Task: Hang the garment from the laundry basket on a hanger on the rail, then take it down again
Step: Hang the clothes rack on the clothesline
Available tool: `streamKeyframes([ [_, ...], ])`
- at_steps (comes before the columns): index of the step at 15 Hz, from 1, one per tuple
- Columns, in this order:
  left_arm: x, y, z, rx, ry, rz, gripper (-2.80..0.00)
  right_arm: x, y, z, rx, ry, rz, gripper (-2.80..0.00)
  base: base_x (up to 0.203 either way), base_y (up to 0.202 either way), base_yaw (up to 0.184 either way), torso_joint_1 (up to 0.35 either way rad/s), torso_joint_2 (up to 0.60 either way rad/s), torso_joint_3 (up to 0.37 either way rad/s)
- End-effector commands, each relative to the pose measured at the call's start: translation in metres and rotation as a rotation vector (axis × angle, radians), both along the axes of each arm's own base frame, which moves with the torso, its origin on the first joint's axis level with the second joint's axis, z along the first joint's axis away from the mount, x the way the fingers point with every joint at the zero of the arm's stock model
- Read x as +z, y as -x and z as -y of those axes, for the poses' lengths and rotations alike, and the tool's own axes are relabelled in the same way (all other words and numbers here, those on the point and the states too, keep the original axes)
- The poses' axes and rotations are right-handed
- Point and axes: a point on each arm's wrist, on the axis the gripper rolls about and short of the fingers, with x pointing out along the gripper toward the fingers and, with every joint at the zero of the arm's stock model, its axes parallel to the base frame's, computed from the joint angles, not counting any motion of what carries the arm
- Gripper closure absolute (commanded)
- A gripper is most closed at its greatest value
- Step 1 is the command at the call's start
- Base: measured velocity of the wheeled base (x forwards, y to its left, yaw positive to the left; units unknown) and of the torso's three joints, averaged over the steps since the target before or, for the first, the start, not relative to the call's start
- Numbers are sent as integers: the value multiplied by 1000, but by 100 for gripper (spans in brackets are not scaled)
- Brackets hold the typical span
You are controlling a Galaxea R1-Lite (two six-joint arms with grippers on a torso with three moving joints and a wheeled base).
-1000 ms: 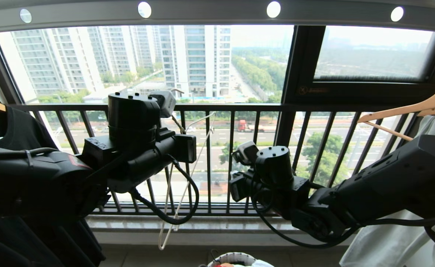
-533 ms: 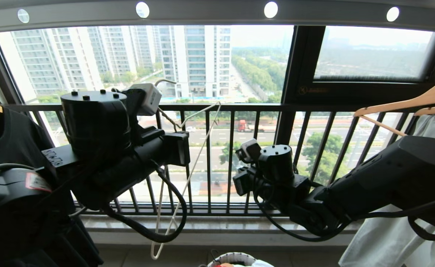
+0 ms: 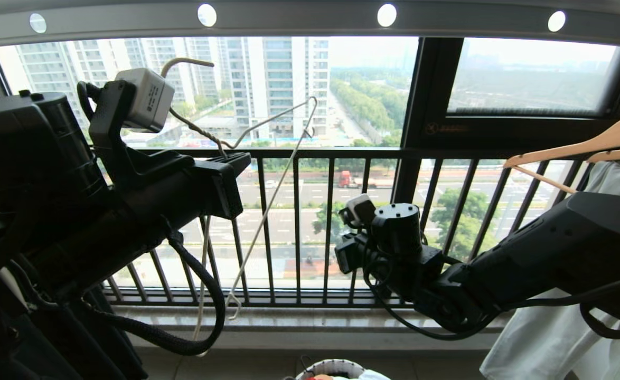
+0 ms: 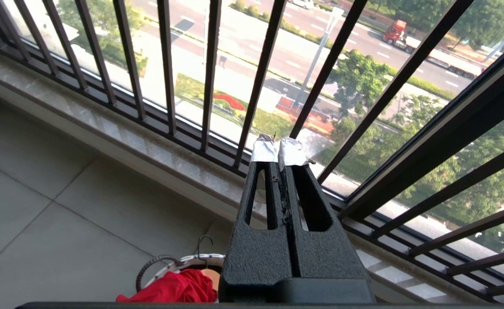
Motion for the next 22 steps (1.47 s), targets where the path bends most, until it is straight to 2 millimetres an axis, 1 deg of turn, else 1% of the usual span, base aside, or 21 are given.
streamKeyframes([
  [1, 2, -5, 1, 75, -33, 26, 0, 3, 0, 1, -2, 3, 15, 0, 0, 0, 0, 0, 0, 0],
  [2, 4, -8, 2, 94, -39, 35, 0, 5, 0, 1, -2, 1, 18, 0, 0, 0, 0, 0, 0, 0],
  [5, 21, -11, 1, 107, -9, 81, 0, 7, 1, 2, -4, -2, 23, 0, 0, 0, 0, 0, 0, 0],
  [8, 32, -16, 4, 117, -19, 124, 0, 8, 1, 3, -4, -3, 24, 0, 0, 0, 0, 0, 0, 0],
  [11, 41, -32, 6, 157, -16, 148, 0, 7, 1, 3, -4, -1, 21, 0, 0, 0, 0, 0, 0, 0],
  [14, 40, -48, 8, 184, -32, 143, 0, 7, 1, 2, -4, -2, 23, 0, 0, 0, 0, 0, 0, 0],
  [17, 34, -60, 8, 204, -53, 131, 0, 6, 1, 2, -3, 1, 21, 0, 0, 0, 0, 0, 0, 0],
  [18, 33, -62, 8, 207, -58, 128, 0, 6, 0, 2, -3, 0, 22, 0, 0, 0, 0, 0, 0, 0],
  [22, 31, -81, 10, 233, -73, 130, 0, 6, 1, 2, -4, -1, 21, 0, 0, 0, 0, 0, 0, 0],
])
